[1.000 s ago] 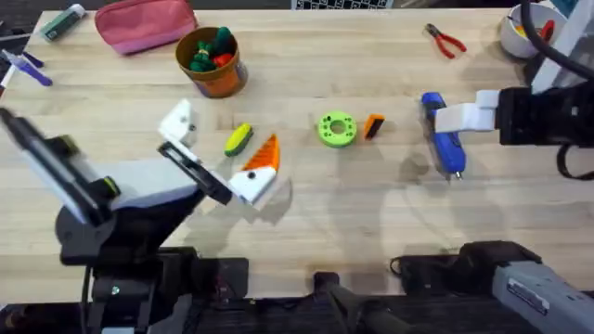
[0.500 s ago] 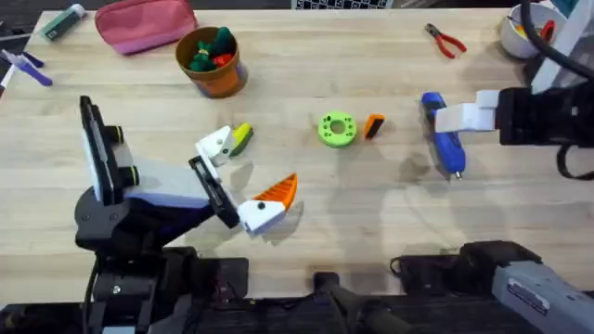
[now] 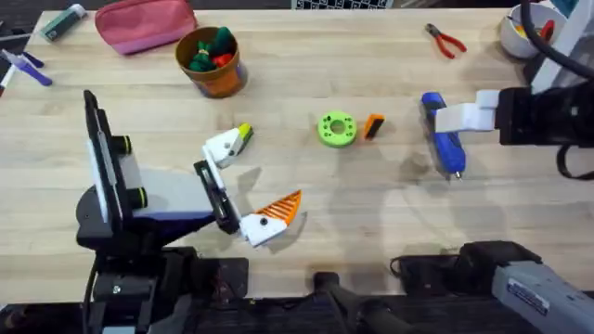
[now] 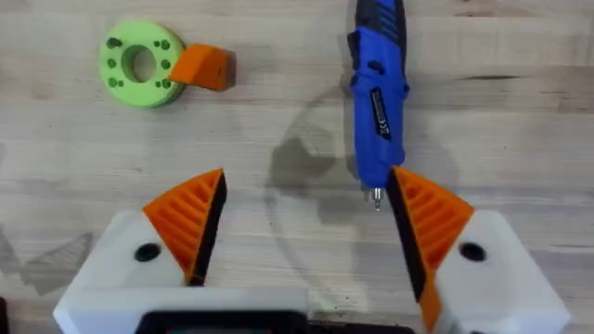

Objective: Pick up the gripper from the table and insert it into the empty holder that is missing its gripper. Then pick up a screw, insert it into the mounting hole, and use the screwdriver to tighten it. Finally, clean up the table by picking up the vegetable and placing it into the bucket.

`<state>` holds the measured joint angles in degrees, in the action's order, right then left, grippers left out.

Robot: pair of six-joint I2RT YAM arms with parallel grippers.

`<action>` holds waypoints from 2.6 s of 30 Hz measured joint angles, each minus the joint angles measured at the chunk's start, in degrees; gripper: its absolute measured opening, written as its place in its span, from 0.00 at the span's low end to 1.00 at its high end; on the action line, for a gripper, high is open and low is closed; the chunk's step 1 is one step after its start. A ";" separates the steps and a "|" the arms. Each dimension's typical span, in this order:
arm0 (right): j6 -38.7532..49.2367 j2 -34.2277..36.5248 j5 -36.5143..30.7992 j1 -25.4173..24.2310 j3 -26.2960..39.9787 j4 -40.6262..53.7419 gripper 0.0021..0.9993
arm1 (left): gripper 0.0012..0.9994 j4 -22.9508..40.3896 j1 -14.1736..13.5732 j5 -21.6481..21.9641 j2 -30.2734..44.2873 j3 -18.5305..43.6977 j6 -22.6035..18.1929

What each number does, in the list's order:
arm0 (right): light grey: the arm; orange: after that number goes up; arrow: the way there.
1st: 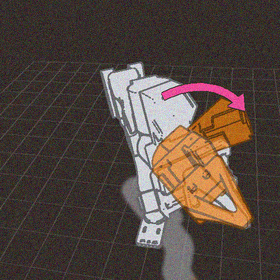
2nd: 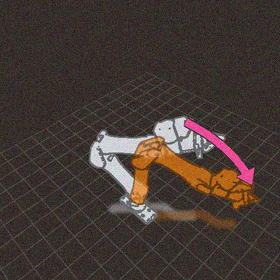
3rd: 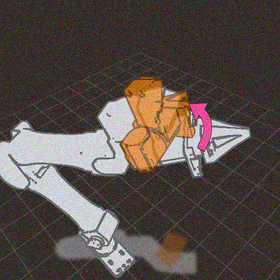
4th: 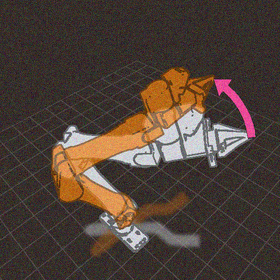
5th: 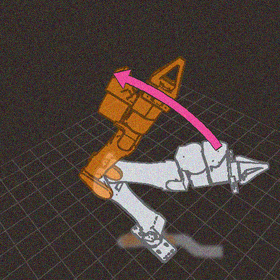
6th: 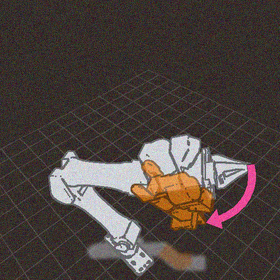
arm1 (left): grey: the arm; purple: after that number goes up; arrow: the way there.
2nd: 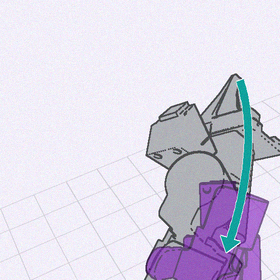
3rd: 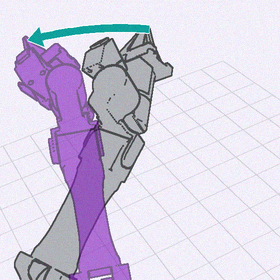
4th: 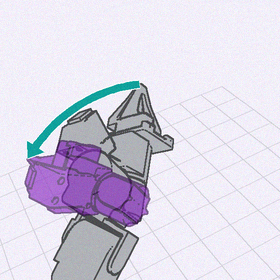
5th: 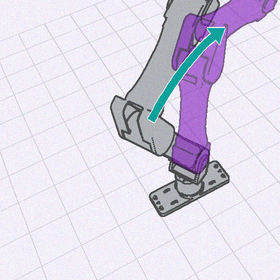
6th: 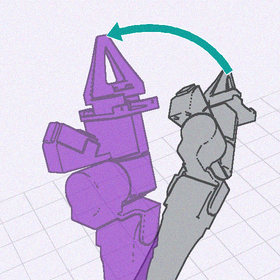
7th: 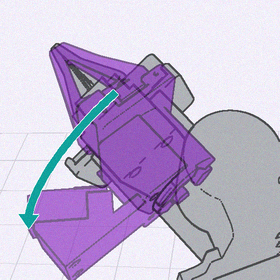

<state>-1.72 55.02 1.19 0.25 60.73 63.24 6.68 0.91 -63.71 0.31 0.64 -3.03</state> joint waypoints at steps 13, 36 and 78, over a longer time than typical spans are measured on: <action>0.00 0.00 0.00 0.00 0.00 0.00 0.99 | 0.99 0.31 0.00 -1.75 -0.01 0.00 -0.48; 0.00 0.00 0.00 0.00 0.00 0.00 0.99 | 0.99 0.42 0.00 -2.55 0.00 0.00 -0.63; -0.06 0.00 -0.02 0.00 0.00 -1.25 1.00 | 0.99 0.42 0.00 -2.55 -0.01 0.00 -0.63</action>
<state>-1.78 55.02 1.17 0.25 60.73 62.00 7.09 0.91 -66.26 0.30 0.64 -3.66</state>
